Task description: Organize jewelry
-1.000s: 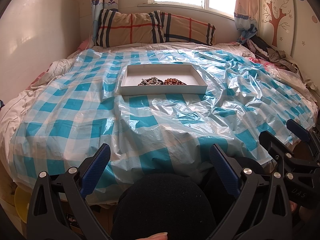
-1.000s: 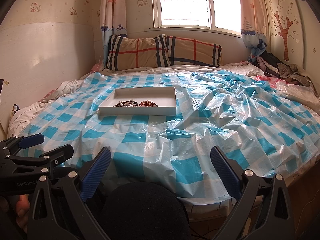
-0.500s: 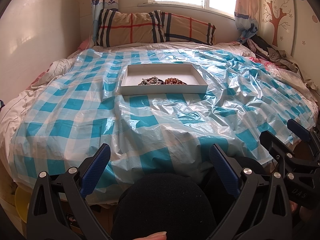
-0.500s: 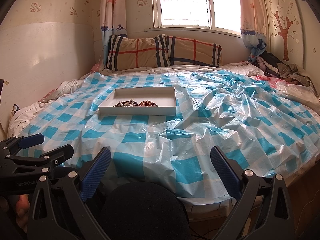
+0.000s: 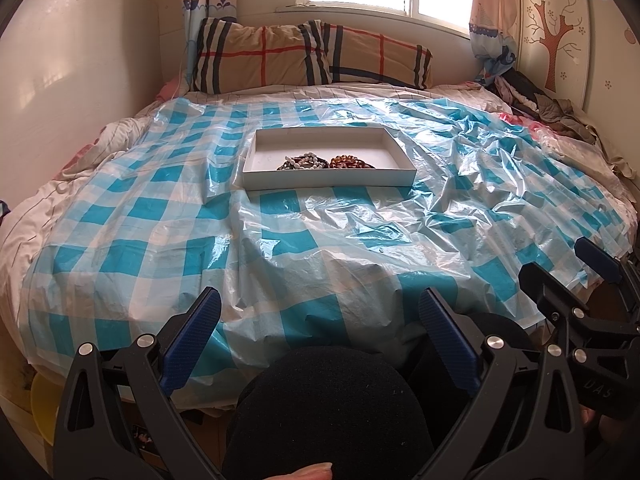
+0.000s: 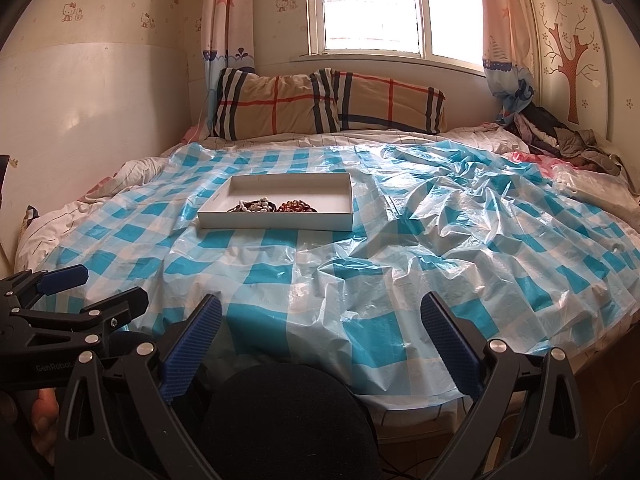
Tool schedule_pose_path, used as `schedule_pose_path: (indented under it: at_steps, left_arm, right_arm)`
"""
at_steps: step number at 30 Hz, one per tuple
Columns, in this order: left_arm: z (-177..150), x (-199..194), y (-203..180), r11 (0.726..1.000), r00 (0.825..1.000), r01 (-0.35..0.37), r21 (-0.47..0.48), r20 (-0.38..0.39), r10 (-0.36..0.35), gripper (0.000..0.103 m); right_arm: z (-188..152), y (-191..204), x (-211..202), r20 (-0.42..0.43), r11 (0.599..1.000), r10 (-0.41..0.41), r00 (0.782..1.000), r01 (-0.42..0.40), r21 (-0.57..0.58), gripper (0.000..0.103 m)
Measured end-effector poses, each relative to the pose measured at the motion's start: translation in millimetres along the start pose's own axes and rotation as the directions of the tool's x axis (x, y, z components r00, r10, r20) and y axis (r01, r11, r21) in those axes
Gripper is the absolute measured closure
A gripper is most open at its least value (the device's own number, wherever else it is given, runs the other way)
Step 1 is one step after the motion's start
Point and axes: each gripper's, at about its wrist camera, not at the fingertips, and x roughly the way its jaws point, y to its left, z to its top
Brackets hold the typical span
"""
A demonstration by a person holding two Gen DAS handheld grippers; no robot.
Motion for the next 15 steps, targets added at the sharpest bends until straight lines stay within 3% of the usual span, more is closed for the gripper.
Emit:
schedule_pose_path:
  at_steps: [15]
  left_arm:
    - [1.4, -0.1, 0.4, 1.000, 1.000, -0.002, 0.002, -0.002, 0.002, 0.008]
  right_arm:
    - [0.0, 0.4, 0.0, -0.002, 1.000, -0.001, 1.000, 0.001, -0.001, 0.008]
